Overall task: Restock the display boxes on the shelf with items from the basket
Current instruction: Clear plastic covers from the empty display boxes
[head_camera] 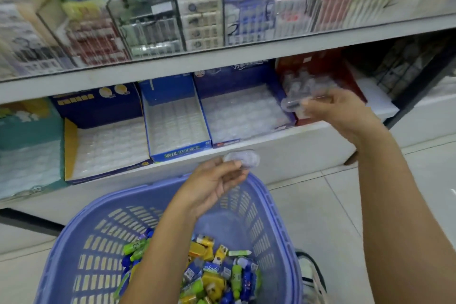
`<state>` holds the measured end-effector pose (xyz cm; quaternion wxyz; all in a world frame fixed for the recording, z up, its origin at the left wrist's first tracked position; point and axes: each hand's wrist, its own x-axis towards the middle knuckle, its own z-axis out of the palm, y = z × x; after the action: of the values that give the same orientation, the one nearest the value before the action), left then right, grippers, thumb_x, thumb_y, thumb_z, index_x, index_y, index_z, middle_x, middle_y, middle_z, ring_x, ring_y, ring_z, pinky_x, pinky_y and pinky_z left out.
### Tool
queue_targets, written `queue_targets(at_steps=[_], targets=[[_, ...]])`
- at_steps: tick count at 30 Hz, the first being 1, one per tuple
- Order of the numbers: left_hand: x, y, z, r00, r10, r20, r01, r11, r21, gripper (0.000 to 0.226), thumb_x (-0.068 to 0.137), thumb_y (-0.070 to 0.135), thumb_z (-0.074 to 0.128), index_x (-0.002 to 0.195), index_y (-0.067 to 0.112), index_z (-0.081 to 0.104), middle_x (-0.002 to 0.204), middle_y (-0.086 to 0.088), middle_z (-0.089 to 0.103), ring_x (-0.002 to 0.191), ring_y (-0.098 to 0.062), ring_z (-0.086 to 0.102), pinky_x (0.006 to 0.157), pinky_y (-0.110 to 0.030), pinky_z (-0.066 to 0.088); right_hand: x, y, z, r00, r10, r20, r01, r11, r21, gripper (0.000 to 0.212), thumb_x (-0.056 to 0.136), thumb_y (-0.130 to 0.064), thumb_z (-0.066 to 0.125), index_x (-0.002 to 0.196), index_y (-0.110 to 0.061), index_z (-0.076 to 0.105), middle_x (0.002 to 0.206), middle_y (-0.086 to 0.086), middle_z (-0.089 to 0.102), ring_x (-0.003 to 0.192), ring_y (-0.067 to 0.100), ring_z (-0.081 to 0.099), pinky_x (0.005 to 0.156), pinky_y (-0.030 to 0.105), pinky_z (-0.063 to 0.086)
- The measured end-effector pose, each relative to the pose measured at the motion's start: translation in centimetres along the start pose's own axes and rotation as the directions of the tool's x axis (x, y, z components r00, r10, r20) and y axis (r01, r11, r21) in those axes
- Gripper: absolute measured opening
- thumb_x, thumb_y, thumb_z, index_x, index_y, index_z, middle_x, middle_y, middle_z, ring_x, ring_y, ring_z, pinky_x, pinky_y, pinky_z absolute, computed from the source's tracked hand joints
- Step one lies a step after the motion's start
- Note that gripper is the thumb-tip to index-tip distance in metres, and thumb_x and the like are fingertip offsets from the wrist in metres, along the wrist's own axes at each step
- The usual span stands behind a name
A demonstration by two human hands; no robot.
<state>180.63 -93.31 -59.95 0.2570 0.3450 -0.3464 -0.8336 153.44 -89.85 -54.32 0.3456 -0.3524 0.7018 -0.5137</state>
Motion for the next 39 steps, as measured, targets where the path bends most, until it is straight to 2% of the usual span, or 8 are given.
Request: queue_targets(at_steps=[4,9,17,22,27,31,34,39], targets=[[0.9,0.7,3.4,0.999,0.030,0.031,-0.030,1.000,-0.008,0.016,0.088,-0.002,0.052,0.100,0.003,0.062,0.077,-0.007,0.072,0.066,-0.011,0.070,0.065,-0.019,0.058,3.9,-0.8,-3.4,0.959,-0.196,-0.207,0.104,0.917,-0.385,0.027,0.077,-0.008,0.074,0.103,-0.002,0.067,0.087,0.012,0.066,0.075,0.019,0.059,0.065,0.017,0.046],[1.9,1.2,5.8,0.997,0.073,0.028,-0.074,0.996,0.044,0.020,0.086,0.001,0.059,0.106,0.002,0.062,0.098,-0.014,0.072,0.083,-0.016,0.071,0.070,-0.021,0.057,7.1,-2.1,-4.4,0.934,-0.343,-0.100,0.172,0.677,-0.715,0.026,0.074,-0.010,0.077,0.097,-0.002,0.068,0.096,0.017,0.070,0.092,0.030,0.065,0.085,0.033,0.051],[4.2,0.9,7.3,0.983,0.170,-0.072,-0.171,0.985,-0.006,0.024,0.084,-0.001,0.064,0.107,0.000,0.058,0.087,-0.011,0.072,0.090,-0.022,0.071,0.078,-0.023,0.057,9.1,-0.7,-4.7,0.955,-0.296,0.005,0.219,0.695,-0.685,0.023,0.070,-0.013,0.081,0.090,-0.007,0.072,0.083,0.007,0.071,0.073,0.010,0.060,0.072,0.018,0.044],[5.7,0.7,8.2,0.967,0.222,-0.128,-0.207,0.970,0.125,0.024,0.081,0.012,0.071,0.104,0.008,0.065,0.092,-0.003,0.073,0.086,-0.012,0.070,0.073,-0.018,0.055,9.8,0.3,-4.8,0.960,-0.280,-0.003,0.200,0.691,-0.695,0.026,0.069,-0.012,0.081,0.091,-0.003,0.071,0.086,0.012,0.072,0.084,0.024,0.067,0.083,0.032,0.054],[7.4,0.6,9.9,0.941,0.301,-0.153,-0.265,0.939,0.220,0.019,0.079,0.015,0.074,0.096,0.015,0.067,0.081,0.005,0.071,0.076,-0.008,0.067,0.071,-0.017,0.053,9.4,0.7,-5.4,0.972,-0.232,-0.045,0.134,0.699,-0.702,0.027,0.070,-0.014,0.080,0.093,-0.002,0.071,0.092,0.013,0.072,0.087,0.026,0.067,0.087,0.031,0.053],[8.5,0.7,11.0,0.925,0.347,-0.152,-0.290,0.907,0.306,0.023,0.079,0.019,0.075,0.099,0.017,0.066,0.087,0.004,0.071,0.079,-0.008,0.067,0.072,-0.018,0.052,8.1,0.7,-4.4,0.935,-0.354,-0.034,0.201,0.606,-0.769,0.028,0.072,-0.019,0.078,0.098,-0.009,0.071,0.093,0.010,0.071,0.087,0.026,0.064,0.083,0.030,0.052],[9.1,0.7,11.2,0.918,0.359,-0.170,-0.283,0.891,0.356,0.025,0.079,0.021,0.076,0.101,0.018,0.065,0.094,0.001,0.071,0.084,-0.012,0.068,0.076,-0.021,0.054,8.1,0.4,-3.6,0.953,-0.298,-0.049,0.129,0.549,-0.826,0.022,0.077,-0.018,0.072,0.098,-0.012,0.071,0.098,0.010,0.070,0.095,0.028,0.062,0.085,0.034,0.052],[9.7,0.7,11.9,0.905,0.373,-0.203,-0.272,0.878,0.395,0.027,0.080,0.018,0.075,0.105,0.015,0.064,0.098,-0.002,0.071,0.090,-0.016,0.068,0.083,-0.027,0.056,8.0,-0.6,-3.1,0.979,-0.185,-0.088,0.054,0.649,-0.759,0.024,0.075,-0.012,0.074,0.099,-0.010,0.073,0.103,0.011,0.071,0.098,0.028,0.064,0.091,0.036,0.052]])
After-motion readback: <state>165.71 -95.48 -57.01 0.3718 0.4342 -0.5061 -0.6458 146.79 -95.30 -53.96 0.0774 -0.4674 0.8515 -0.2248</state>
